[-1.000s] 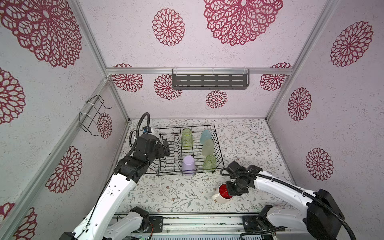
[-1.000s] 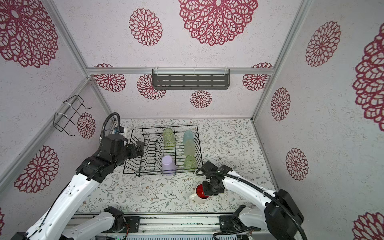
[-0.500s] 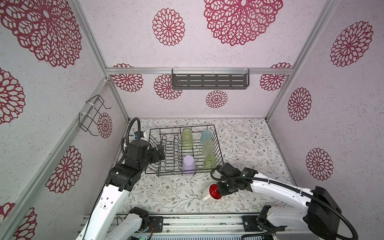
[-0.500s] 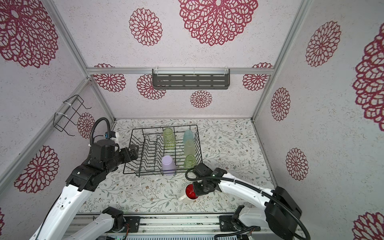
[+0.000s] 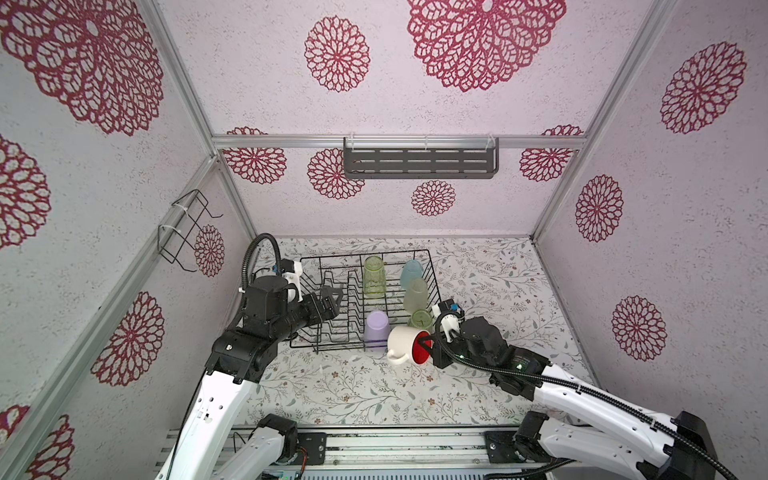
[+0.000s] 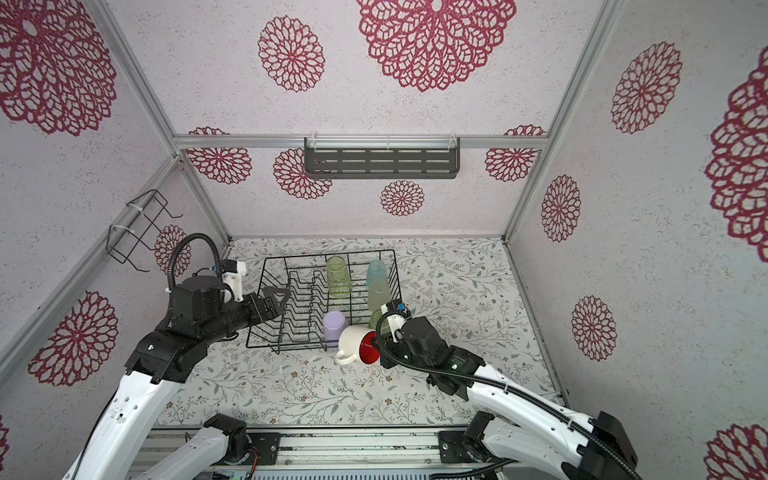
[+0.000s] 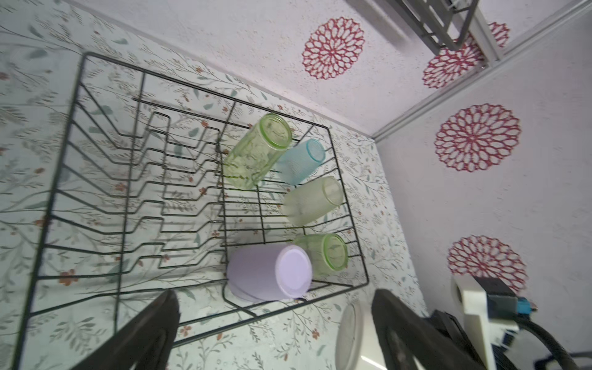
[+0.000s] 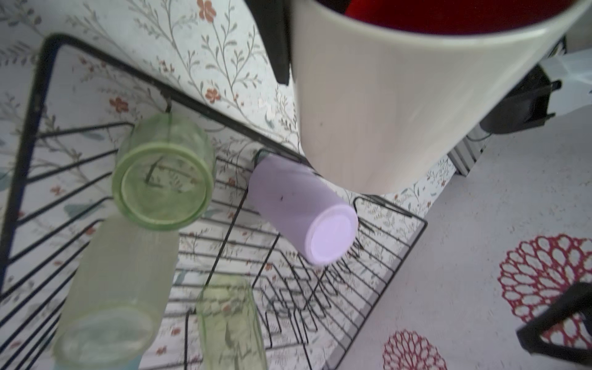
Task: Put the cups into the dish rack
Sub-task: 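Lift the mug and carry it toward the left gripper while the left approaches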
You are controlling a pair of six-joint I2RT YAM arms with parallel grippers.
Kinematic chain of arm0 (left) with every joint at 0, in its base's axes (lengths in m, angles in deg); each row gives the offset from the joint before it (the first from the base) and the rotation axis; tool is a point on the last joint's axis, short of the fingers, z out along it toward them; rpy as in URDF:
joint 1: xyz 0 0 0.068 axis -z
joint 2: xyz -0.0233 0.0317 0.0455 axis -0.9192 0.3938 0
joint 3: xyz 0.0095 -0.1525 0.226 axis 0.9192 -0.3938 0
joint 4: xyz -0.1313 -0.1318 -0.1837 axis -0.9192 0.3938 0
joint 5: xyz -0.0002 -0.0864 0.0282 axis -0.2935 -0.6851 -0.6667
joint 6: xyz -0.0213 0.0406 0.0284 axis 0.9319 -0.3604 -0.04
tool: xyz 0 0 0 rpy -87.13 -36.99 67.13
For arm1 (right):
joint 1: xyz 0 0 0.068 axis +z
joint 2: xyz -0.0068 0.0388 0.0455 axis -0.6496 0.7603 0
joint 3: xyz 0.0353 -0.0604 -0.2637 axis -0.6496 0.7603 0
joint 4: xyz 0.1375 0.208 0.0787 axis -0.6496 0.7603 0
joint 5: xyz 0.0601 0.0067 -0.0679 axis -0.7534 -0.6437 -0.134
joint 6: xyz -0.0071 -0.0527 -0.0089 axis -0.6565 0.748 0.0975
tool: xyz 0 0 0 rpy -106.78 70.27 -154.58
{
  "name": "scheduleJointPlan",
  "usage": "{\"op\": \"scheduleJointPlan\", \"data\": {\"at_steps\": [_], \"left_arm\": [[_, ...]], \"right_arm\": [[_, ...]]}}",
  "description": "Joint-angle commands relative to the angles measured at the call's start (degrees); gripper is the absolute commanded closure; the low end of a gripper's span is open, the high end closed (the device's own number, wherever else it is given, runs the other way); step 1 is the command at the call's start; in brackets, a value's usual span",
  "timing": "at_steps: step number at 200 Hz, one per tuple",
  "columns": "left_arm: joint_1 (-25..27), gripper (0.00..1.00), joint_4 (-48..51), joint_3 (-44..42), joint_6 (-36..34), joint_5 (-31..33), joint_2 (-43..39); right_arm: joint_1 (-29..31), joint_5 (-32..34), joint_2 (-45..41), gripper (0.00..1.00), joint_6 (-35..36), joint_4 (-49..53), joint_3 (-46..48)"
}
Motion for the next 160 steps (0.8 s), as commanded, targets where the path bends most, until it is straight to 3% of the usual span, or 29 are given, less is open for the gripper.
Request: {"op": "scheduleJointPlan", "data": {"at_steps": [1,20,42,60,93,117,143,160], "left_arm": [[-0.46,0.03,-6.57,1.01,5.17,-13.01,1.83],[-0.58,0.03,-13.49,-0.19,9.62,-21.34,3.45],[-0.8,0.03,-22.44,0.48,17.99,-35.29,9.48],[-0.13,0.03,-21.06,3.45,18.43,-42.44,14.58],[0.6,0.03,-20.25,5.23,15.7,-44.72,16.57],[1.24,0.03,-21.9,4.52,15.37,-47.81,17.14],[4.03,0.03,-26.17,4.07,14.82,-54.91,18.45],[6.39,0.03,-25.73,3.64,11.88,-55.3,18.96]], "right_arm": [[0.27,8.36,-2.07,1.0,4.22,-19.38,-1.29],[0.13,12.48,-2.38,1.0,10.79,-27.67,0.0],[0.13,15.76,-1.64,1.0,20.62,-35.54,0.63],[0.05,15.45,-1.07,1.0,28.22,-40.94,0.96],[-0.03,11.87,-0.62,1.0,41.19,-49.72,2.48],[-1.05,2.9,-0.85,1.0,46.87,-50.2,2.43],[-1.95,-0.48,0.46,1.0,48.88,-50.07,0.97],[-3.21,-3.63,0.55,1.0,47.78,-51.38,0.74]]}}
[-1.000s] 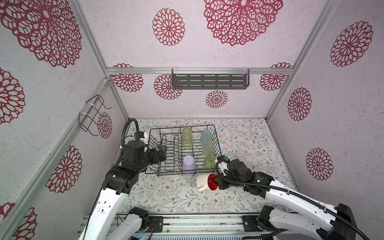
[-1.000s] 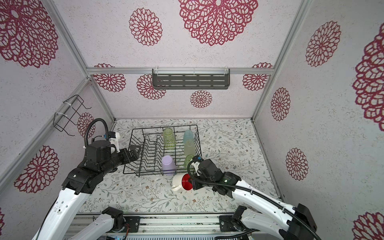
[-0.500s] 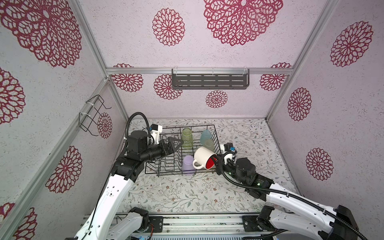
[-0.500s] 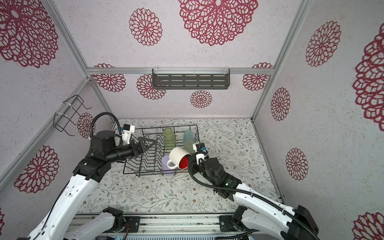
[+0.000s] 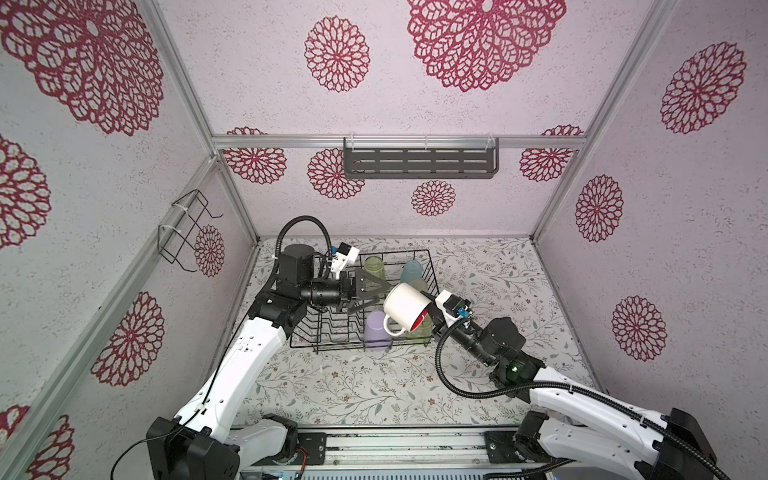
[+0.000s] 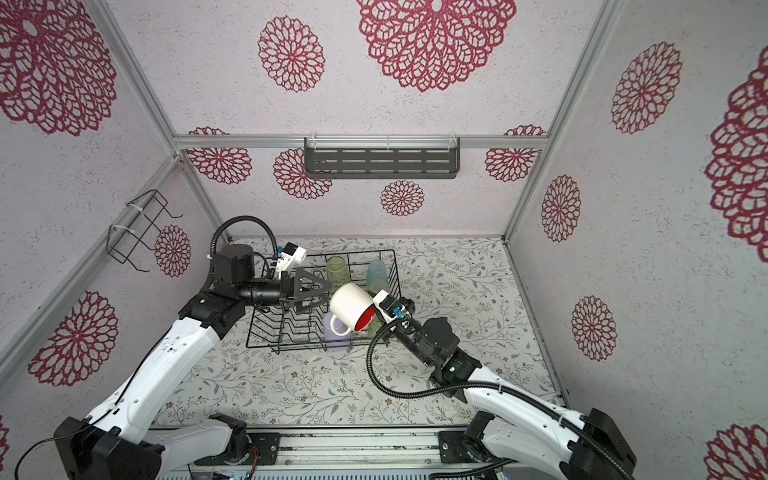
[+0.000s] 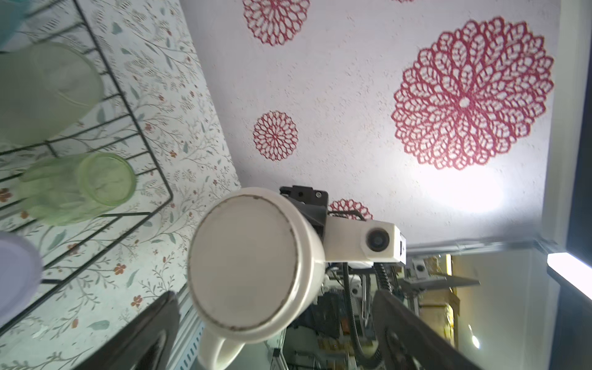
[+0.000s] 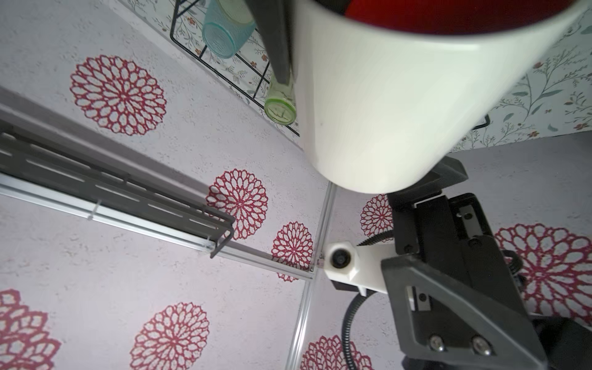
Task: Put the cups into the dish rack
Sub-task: 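Lift the mug and carry it toward the left gripper while the left approaches, then grasp the mug base with the left gripper while the right gripper holds it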
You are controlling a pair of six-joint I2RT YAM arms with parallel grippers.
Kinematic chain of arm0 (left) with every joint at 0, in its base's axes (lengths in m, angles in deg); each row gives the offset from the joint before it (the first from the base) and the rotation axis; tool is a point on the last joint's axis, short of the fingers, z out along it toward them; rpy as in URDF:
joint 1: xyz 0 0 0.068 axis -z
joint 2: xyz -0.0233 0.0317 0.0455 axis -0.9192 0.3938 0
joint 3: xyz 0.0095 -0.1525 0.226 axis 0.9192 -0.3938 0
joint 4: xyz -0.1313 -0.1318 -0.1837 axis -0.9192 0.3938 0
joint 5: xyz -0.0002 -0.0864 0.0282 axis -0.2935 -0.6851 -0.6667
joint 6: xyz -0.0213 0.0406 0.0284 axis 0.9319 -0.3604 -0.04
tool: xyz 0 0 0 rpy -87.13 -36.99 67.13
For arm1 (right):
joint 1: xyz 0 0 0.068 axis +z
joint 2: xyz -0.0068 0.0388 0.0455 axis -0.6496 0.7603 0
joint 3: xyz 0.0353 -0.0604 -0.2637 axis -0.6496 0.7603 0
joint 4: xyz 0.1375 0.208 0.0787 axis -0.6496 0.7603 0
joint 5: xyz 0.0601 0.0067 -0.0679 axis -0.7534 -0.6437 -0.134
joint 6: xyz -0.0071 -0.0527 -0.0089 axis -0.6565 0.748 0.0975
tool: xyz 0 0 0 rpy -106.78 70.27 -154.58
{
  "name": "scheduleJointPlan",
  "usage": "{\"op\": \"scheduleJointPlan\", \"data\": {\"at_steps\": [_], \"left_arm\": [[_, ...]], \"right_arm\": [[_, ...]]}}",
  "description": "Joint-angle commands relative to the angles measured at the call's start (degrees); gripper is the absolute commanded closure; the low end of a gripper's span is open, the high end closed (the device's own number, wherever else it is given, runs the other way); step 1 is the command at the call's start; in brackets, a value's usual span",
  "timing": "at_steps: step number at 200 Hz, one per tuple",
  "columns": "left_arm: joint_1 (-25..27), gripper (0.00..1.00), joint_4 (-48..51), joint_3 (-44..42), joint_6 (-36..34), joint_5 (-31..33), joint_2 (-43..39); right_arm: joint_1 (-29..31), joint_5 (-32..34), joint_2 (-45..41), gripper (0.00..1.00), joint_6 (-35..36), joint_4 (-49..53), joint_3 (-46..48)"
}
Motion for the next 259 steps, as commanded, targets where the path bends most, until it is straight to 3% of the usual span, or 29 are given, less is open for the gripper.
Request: {"op": "scheduleJointPlan", "data": {"at_steps": [1,38,119,180,259], "left_arm": [[2.79,0.03,-3.3,0.42,-3.05,-5.55,0.94],[3.08,0.03,4.37,1.94,-8.1,-4.36,3.03],[3.32,0.03,3.36,1.37,-7.48,-4.86,4.18],[2.86,0.03,6.56,3.22,-8.64,-0.12,6.19],[6.72,0.01,-7.05,1.46,-1.67,-6.62,6.57]], "right_arm": [[-1.59,-6.3,-0.72,1.0,2.05,-10.3,-3.39],[-2.89,-9.24,-1.77,1.0,2.11,-10.28,-3.9],[-7.51,-16.24,-2.34,1.0,-2.06,-12.61,-3.48],[-7.79,-21.5,-0.52,1.0,-3.31,-13.76,-5.06],[-9.57,-24.49,4.96,1.0,-7.54,-21.67,-5.75]]}}
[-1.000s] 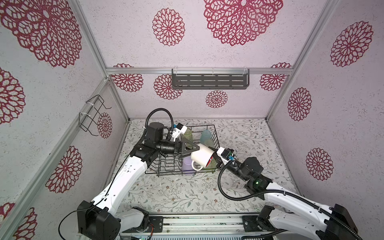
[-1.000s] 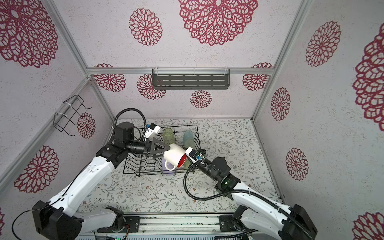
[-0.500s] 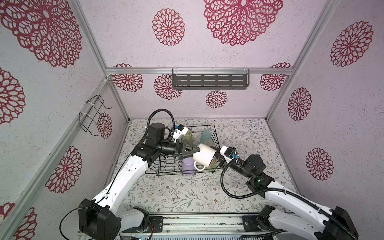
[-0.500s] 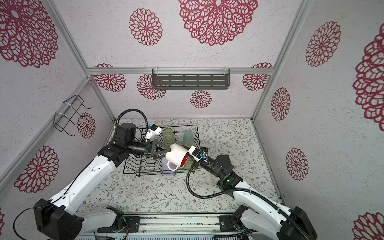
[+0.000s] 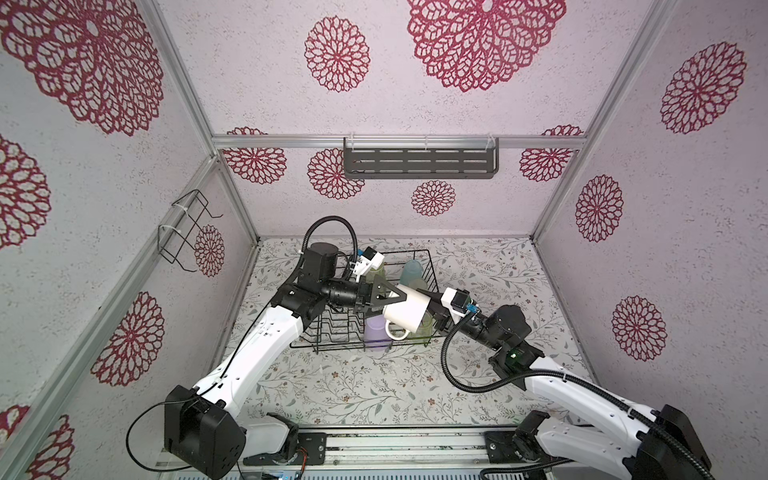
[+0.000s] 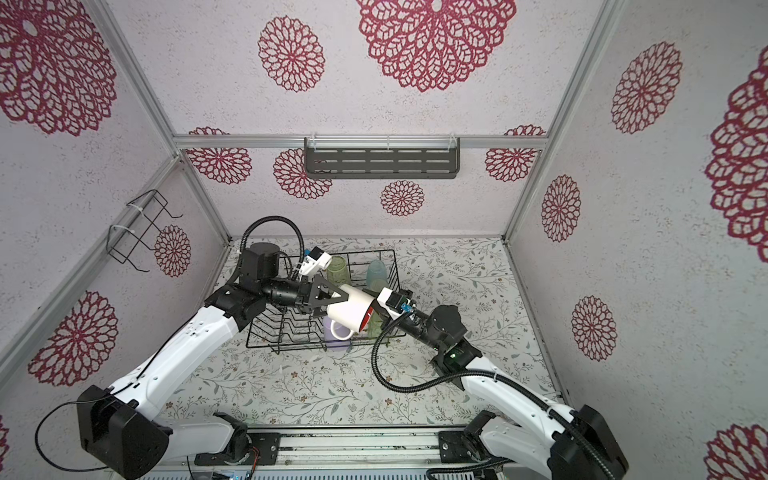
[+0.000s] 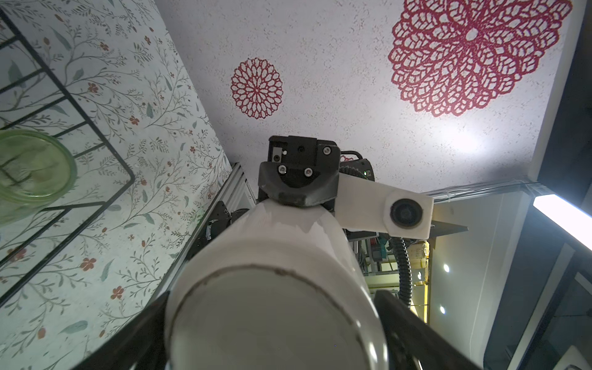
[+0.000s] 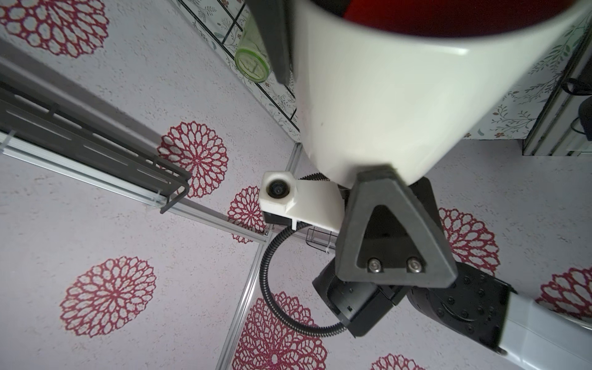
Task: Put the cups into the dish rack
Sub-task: 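Grasp the mug base with the left gripper while the right gripper holds it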
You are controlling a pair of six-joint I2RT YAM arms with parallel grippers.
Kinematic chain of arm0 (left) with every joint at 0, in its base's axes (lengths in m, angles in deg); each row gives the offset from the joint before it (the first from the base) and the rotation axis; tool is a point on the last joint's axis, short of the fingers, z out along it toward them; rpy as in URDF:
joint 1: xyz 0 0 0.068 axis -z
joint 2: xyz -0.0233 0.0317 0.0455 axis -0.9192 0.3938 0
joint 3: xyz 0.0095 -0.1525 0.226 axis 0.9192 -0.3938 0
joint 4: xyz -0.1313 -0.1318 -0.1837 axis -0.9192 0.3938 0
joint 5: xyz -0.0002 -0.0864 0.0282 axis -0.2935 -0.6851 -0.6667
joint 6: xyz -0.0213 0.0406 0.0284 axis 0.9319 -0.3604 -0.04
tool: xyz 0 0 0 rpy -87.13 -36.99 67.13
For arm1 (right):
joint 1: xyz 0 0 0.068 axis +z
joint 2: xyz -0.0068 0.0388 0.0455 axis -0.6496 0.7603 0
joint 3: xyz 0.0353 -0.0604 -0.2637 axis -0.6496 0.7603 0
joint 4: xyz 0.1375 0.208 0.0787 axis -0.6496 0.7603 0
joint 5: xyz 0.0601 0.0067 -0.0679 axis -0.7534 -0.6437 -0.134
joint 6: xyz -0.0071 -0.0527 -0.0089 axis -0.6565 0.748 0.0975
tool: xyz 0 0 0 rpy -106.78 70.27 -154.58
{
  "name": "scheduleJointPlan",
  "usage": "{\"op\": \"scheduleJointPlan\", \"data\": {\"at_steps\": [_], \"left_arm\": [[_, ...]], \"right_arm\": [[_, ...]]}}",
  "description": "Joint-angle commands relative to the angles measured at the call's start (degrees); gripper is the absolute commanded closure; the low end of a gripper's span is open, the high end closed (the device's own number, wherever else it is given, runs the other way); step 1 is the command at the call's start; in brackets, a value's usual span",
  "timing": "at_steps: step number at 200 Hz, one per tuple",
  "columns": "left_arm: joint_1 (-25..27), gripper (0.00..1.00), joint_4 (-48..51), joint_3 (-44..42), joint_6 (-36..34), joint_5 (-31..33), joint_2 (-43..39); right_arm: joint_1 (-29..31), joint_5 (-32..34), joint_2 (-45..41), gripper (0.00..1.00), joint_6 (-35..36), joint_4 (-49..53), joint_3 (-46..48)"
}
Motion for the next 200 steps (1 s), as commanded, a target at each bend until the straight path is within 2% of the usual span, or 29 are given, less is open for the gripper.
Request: {"op": "scheduleJointPlan", "data": {"at_steps": [1,22,40,92,119,156,200], "left_arm": [[1.32,0.01,-5.35,-0.56,1.44,-2.57,0.12],[1.49,0.01,-5.39,-0.69,1.0,-2.92,-0.03],[1.39,0.06,-5.27,-0.26,1.66,-3.29,0.77],[1.28,0.11,-5.85,0.31,2.09,-3.67,1.66],[1.25,0.06,-5.78,0.32,2.29,-3.04,1.88],[1.28,0.04,-6.02,0.25,2.35,-2.28,2.38],[1.26,0.09,-7.0,0.26,2.76,-2.13,2.46]], "right_arm": [[-0.75,-2.21,0.77,1.0,-4.64,-13.98,-3.88],[-1.64,-5.03,3.61,1.0,-7.22,-17.5,-4.65],[-1.84,-8.13,4.81,1.0,-8.17,-18.04,-5.41],[-2.54,-16.44,5.82,1.0,-6.16,-10.92,-8.02],[-2.71,-16.05,7.26,1.0,-5.48,-8.75,-9.32],[-2.71,-14.58,9.6,1.0,-5.06,-7.26,-11.65],[-3.39,-12.3,9.42,1.0,-4.58,-8.41,-10.55]]}}
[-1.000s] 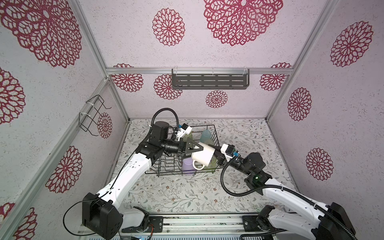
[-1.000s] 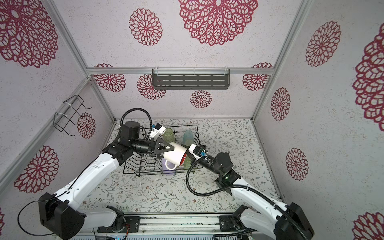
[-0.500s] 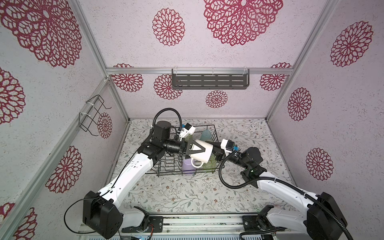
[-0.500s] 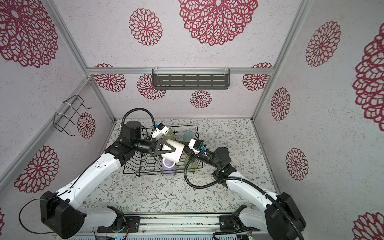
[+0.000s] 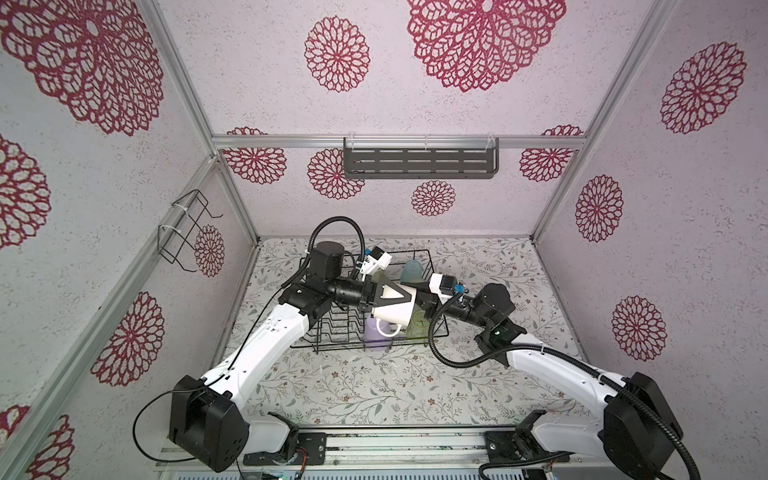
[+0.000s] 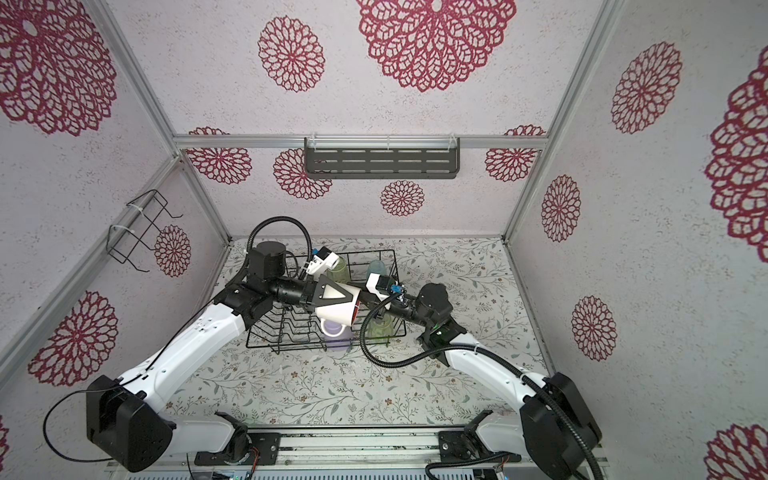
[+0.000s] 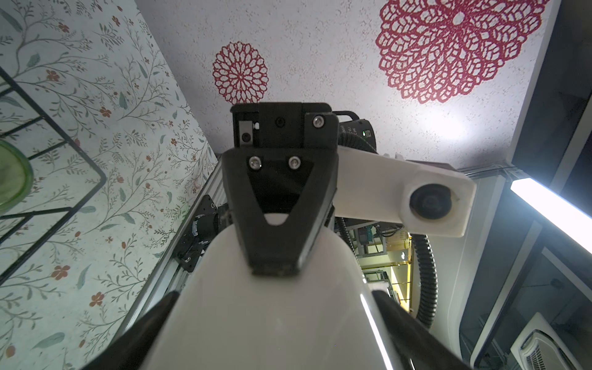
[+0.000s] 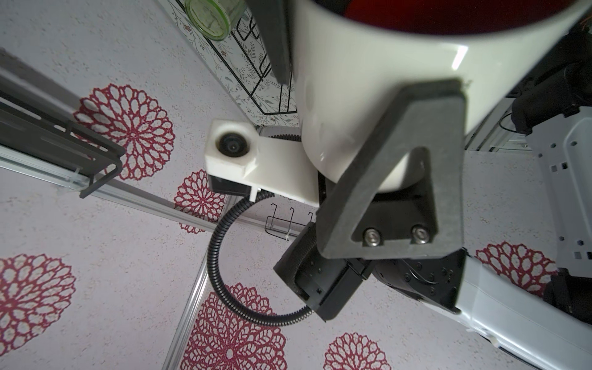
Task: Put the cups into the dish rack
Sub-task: 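Grasp the mug base with the left gripper while the right gripper holds it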
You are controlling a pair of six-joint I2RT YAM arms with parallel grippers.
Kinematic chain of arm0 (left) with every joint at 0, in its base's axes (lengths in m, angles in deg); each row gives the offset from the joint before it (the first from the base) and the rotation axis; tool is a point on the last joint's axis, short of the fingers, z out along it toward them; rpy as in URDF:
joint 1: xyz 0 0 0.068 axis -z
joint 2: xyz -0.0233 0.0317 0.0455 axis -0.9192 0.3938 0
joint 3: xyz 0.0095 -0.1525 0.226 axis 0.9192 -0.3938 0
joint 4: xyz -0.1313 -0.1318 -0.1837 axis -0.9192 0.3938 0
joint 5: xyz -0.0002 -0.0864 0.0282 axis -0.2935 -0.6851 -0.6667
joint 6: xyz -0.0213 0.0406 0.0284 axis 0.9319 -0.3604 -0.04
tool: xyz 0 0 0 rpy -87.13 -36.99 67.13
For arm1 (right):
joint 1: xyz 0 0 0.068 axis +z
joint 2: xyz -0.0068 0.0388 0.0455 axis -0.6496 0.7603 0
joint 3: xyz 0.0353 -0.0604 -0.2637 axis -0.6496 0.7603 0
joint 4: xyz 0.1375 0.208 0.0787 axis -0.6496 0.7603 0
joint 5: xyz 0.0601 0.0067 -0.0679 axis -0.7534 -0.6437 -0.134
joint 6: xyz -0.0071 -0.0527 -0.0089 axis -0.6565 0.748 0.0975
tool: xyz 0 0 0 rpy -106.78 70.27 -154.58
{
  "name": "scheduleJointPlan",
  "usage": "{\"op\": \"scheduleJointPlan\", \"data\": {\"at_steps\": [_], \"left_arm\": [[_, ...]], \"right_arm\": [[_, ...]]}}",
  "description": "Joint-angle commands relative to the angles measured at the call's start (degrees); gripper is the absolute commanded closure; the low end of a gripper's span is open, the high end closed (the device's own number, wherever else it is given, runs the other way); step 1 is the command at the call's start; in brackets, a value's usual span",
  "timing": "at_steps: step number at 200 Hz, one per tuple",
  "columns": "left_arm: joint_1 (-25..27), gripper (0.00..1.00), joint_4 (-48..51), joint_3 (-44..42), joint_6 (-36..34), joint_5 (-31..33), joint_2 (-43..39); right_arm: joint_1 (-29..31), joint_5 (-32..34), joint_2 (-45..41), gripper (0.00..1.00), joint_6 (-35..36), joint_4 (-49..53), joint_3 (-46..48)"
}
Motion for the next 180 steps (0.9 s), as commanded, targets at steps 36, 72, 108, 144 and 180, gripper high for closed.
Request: {"op": "scheduleJointPlan", "data": {"at_steps": [36,72,108,144,180], "left_arm": [[0.13,0.06,-2.59,0.08,0.44,0.8,0.71],[0.26,0.07,-3.67,0.3,1.21,0.65,1.55],[0.24,0.14,-5.39,0.13,2.26,0.65,1.85],[0.26,0.26,-5.7,-0.22,2.64,1.34,1.66],[-0.56,0.31,-5.89,-0.18,3.25,1.69,2.27]], "right_arm": [[-2.82,3.32,-3.6,1.0,-1.12,-7.45,0.57],[-4.03,1.0,-3.8,1.0,-2.59,-8.49,1.28],[-4.03,-0.46,-2.84,1.0,-2.72,-8.43,0.65],[-4.09,2.26,-2.89,1.0,-2.36,-8.75,1.18],[-4.11,5.46,-3.17,0.95,-1.91,-8.51,2.1]]}}
